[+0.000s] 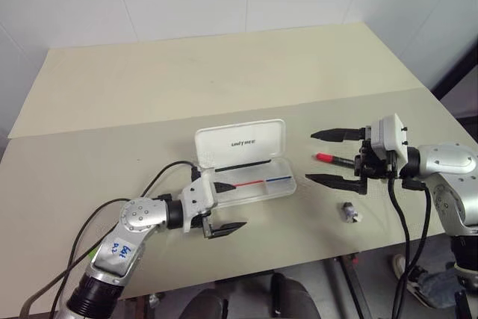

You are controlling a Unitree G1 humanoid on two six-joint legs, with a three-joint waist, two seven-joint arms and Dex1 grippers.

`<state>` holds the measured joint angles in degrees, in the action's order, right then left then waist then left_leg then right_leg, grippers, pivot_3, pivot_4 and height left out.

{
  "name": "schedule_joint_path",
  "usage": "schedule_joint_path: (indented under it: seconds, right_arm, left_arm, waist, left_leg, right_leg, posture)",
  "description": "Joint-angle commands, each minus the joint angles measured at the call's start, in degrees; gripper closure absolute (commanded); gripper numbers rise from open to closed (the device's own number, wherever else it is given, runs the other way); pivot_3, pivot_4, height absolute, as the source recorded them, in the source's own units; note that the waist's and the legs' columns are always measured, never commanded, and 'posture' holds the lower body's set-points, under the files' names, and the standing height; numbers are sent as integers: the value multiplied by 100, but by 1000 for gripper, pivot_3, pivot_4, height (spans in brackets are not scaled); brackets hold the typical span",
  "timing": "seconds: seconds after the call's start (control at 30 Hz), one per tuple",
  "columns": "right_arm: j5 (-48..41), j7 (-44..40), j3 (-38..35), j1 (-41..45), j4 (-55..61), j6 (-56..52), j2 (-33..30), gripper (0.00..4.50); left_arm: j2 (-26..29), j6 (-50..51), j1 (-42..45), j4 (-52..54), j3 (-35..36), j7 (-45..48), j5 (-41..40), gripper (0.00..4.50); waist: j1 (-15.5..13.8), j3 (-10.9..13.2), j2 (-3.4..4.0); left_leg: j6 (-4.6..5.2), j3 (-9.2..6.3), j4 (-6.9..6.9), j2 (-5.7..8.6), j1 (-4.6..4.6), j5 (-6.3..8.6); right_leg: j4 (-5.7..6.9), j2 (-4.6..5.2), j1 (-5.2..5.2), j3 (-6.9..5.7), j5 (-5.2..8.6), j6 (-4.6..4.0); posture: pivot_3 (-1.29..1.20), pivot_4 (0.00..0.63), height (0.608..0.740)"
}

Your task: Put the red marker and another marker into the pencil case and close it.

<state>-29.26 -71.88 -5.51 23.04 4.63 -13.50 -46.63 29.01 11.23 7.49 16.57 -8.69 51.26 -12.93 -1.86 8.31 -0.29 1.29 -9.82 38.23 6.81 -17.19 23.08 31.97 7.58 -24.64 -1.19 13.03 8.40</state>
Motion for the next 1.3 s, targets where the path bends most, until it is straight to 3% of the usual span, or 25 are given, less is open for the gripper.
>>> schedule_joint_path:
  seconds: [0.03, 0.33, 0.63, 0.87, 1.2, 1.3]
  right_arm:
    - [49, -127, -154, 179, -278, 168, -114, 0]
    - [512, -620, -65, 477, -1601, 482, -432, 0]
    - [1609, -1173, 432, 1439, -4373, 1936, -456, 0]
    - [2370, -889, 701, 2379, -6434, 2799, -128, 0]
    - [2996, -378, 806, 2740, -7486, 3087, 213, 0]
    - [3045, -432, 801, 2713, -7552, 3138, 284, 918]
  left_arm:
    - [-55, -315, 128, -13, 258, 162, -379, 22]
    - [70, -202, 466, 120, 832, 453, -1210, 22]
    - [1003, 403, 789, 452, 1525, 910, -2034, 22]
    - [1517, 459, 739, 305, 1873, 1207, -2079, 22]
    - [1665, 274, 506, 0, 2214, 1306, -1944, 22]
    - [1700, 275, 447, 55, 2251, 1268, -1962, 0]
  waist:
    - [0, 0, 0]
    - [23, 0, 0]
    - [68, 2, 3]
    - [105, 3, 6]
    - [227, 4, 8]
    - [231, 3, 5]
  left_leg:
    - [0, 1, 0, 0, 0, 0]
    - [0, 9, 0, -6, 1, 0]
    - [-1, 32, -4, -17, 8, 0]
    - [-9, 42, -7, -29, 10, 5]
    - [-16, 44, -11, -29, 9, 9]
    - [-17, 55, -4, -30, 13, 9]
  right_leg:
    - [0, 0, 0, 0, 0, 0]
    - [1, -3, -3, -3, -1, 0]
    - [0, -6, -6, -4, -1, -1]
    - [-1, -15, -8, -6, -2, -6]
    - [3, -15, -19, -11, -5, -11]
    - [3, -16, -15, -12, -19, -32]
  posture:
    - [0, 150, 740]
    - [0, 150, 740]
    - [0, 150, 740]
    - [0, 150, 740]
    - [0, 150, 740]
    - [0, 150, 740]
